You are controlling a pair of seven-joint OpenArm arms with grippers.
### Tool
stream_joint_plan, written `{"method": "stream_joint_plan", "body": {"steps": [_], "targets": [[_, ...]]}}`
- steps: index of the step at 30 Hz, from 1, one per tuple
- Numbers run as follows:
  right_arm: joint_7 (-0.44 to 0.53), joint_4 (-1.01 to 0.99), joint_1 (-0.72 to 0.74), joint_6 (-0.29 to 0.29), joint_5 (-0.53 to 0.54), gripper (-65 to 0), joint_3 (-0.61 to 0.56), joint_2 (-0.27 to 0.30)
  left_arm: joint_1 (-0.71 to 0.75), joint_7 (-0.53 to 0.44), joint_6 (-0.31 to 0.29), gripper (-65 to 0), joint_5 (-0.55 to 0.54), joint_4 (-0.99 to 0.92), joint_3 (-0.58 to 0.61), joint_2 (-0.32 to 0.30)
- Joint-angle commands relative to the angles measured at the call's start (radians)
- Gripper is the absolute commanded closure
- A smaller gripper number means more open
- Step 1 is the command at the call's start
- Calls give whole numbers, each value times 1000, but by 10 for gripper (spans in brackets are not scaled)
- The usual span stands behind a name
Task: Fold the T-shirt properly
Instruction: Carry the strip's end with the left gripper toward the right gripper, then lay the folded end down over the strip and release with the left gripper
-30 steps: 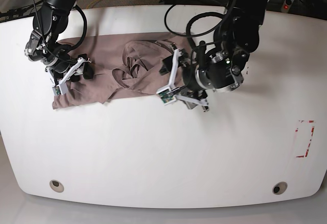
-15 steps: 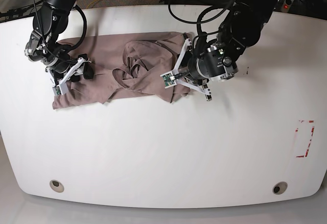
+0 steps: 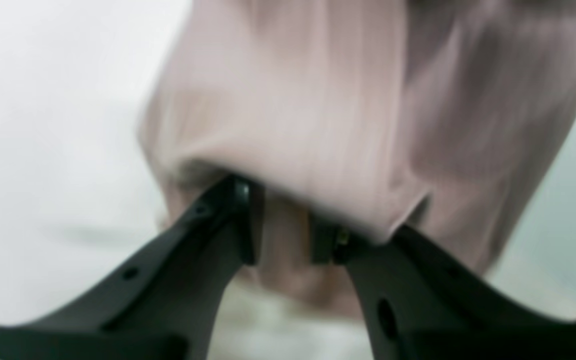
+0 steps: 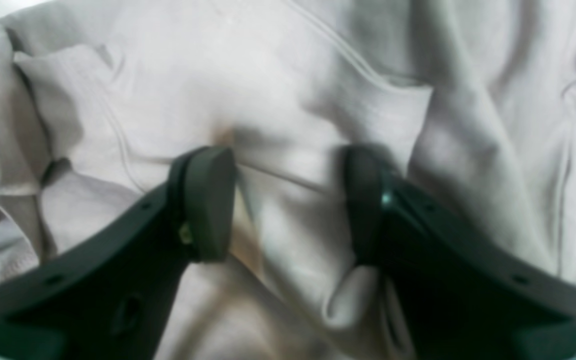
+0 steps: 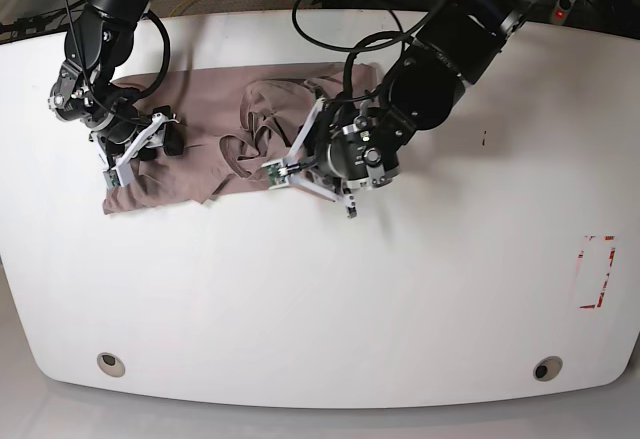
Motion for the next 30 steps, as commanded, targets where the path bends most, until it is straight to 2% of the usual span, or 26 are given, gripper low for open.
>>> {"method": "stream_joint_plan", "body": {"steps": [1,5,8,15,17,20,23,30], "targets": [[-47,-1,-4,-2,-24,-342,-3,2,-50,-72,0,-124,15,-59,-2,65],[-47,-1,-4,-2,-27,-342,-3,-17,-88,-179,0,-124,74,-122,-9,134],[-47,-1,-4,-2,-30,-342,-3,-20,-99,-233,0,-124,108,-124,-9,148],[-47,-1,-4,-2,-27,-342,-3,-21,-88,-238,0,-124,123,77,-24,148],[-47,-1,-4,-2,-29,-342,-3,-21,-65,-202,0,-125,125,137,-36,145],[-47,-1,-3,-2,-27,-342,-3,-21,-33,-121,-6,-125,120,234,-53,116],[-47,-1,-3,-2,-27,-342,-3,-21,0,-69,-6,-125,120,306,-50,57],[-47,-1,-3,-2,-26,-342,-3,-21,102,-55,-6,-126,120,337,-47,-48]]}}
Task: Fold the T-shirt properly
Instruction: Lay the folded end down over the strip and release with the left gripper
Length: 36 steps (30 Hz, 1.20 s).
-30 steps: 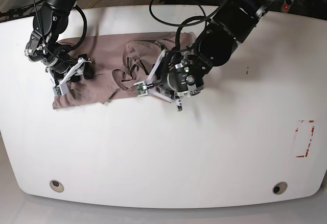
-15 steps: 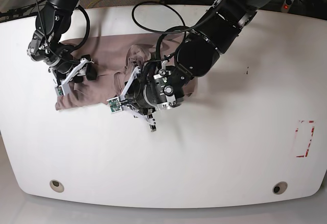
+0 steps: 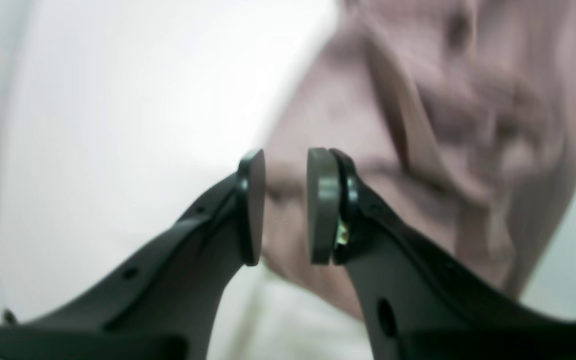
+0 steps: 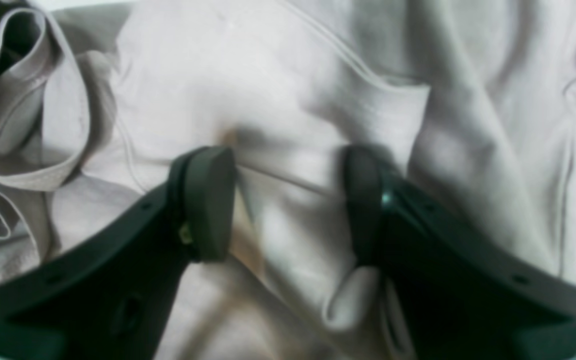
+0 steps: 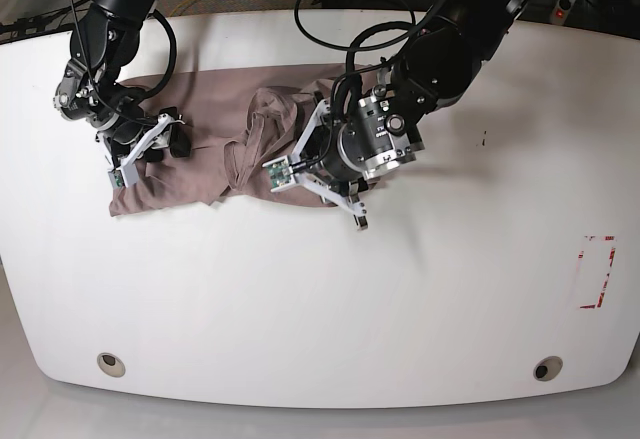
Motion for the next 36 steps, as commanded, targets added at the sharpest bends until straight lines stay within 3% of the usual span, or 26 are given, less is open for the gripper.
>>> {"method": "stream_joint_plan", "body": {"steps": [1,9,16,21,27,32,36], "targets": [[-55,-2,-3,-2,-33,-342,-3,3,1,-17,4,-126,-11,18,1,-16],[-55,-2,-3,-2,-33,-342,-3,3,12,-31,2,-126,-13,-147,92,-8],[-55,-2,-3,-2,-32,-342,-3,3,-55,-103,4,-126,-13,-305,187,115],[-55,-2,-5,-2,-32,-342,-3,3,-88,-138,4,-126,-7,-308,194,191],[-55,-2,-6,-2,-32,-342,-3,2,-124,-137,4,-126,-13,-280,194,191],[-55,-3,-6,-2,-32,-342,-3,2,-112,-63,4,-126,-11,-85,185,191],[-55,-3,-5,-2,-32,-342,-3,-8,-72,-37,4,-126,-5,-11,142,135]]}}
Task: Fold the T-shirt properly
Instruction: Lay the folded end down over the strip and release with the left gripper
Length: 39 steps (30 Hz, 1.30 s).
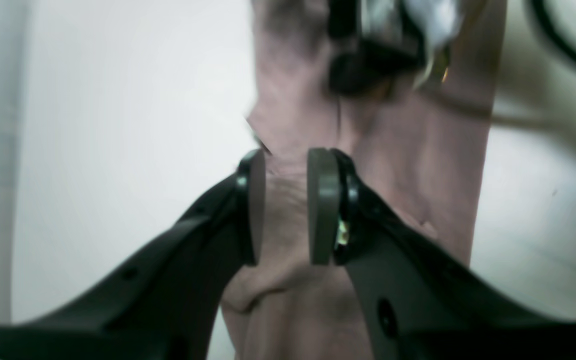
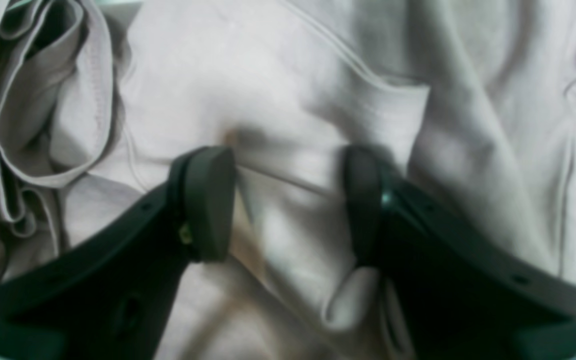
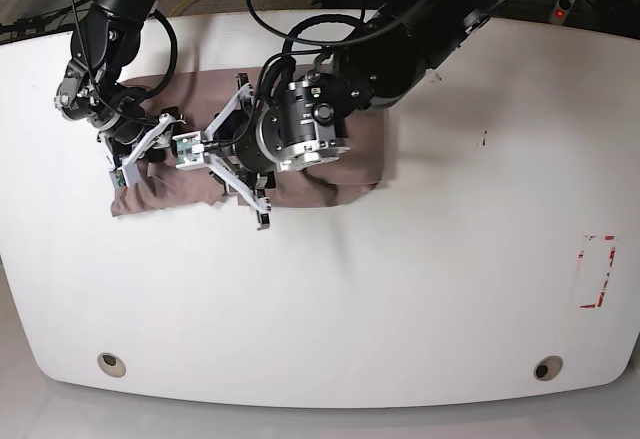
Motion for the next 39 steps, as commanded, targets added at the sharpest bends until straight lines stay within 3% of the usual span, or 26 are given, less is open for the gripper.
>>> {"method": "stream_joint_plan", "body": {"steps": [1,7,14,24,32,37,39], "targets": [[-53,-2,-3,-6,-37,-342,-3,-8,3,13,4,-126,11,24,-41,-40],[-53,-1,-3,-6,-39,-342,-3,-13,34,13,4,-126,7,-39,-72,-106],[-53,-2,-3,-6,-40,-342,-3,-14,53,-36,4,-126,4,-160,-15,-110],[-53,-2,-3,-6,-43,-342,-5,-14,53,-94,2,-126,4,-225,220,-54],[-53,-2,-5,-6,-43,-342,-5,-14,53,-94,2,-125,6,-197,226,29],[-53,-1,-5,-6,-43,-342,-5,-14,55,-87,2,-125,12,-68,204,20],[-53,-1,-5,-6,-39,-342,-5,-11,60,-87,2,-125,14,-24,143,-14]]}}
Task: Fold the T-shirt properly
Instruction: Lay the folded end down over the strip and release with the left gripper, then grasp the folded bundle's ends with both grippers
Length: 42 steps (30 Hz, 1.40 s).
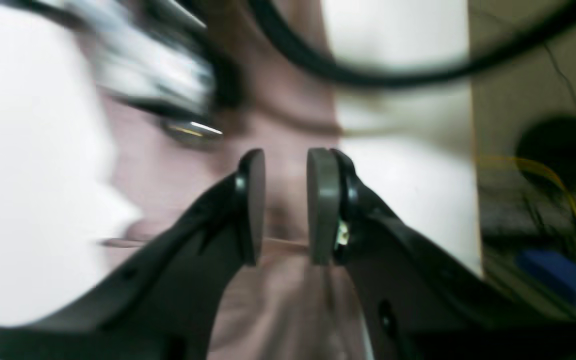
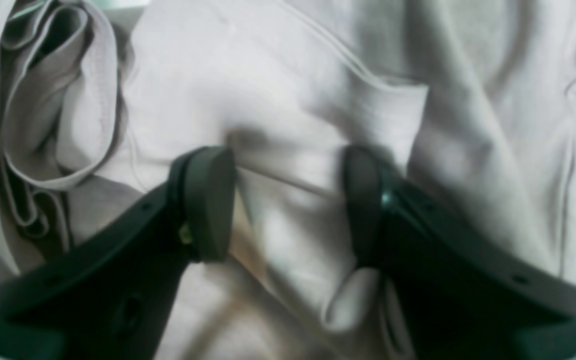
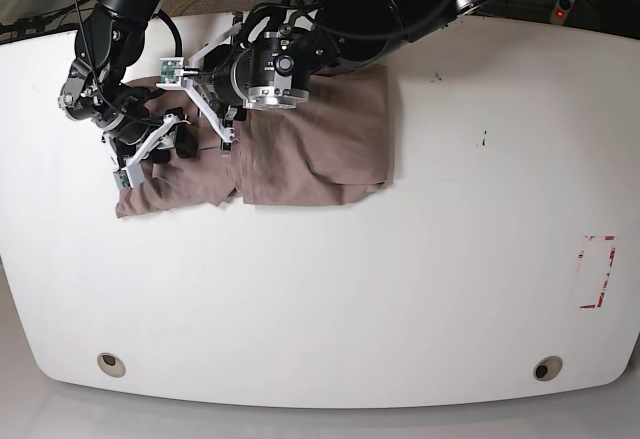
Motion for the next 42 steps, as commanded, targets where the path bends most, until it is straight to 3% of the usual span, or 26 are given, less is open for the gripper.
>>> {"method": "stream_joint_plan", "body": {"steps": [1,10,16,21,26,33,42], "targets": [[-56,-2,-7,-9,-37,-342,-4,8,-1,-8,8,-125,-1,63,-91,-34],[-64,46,-4,-9,-34,-346,-4,3,112,-11,-3,-125,-44,70,-544,-89],[-145,113,21,-9,-34,-347,5,2,157,-11,-63,-125,-130,21,-727,-89],[-209,167,56,-9,59,-347,10,14,158,-14,-75,-124,-133,-67,-800,-89],[-292,175,119,-9,161,-355,88,46,160,-15,-110,-122,-133,-101,-825,-124],[-386,167,202,-9,210,-568,252,82,158,-75,-107,-122,-133,-171,-826,-176],[-389,-118,203,-9,231,-582,367,155,155,-75,-110,-122,-133,-161,-829,-210]]}}
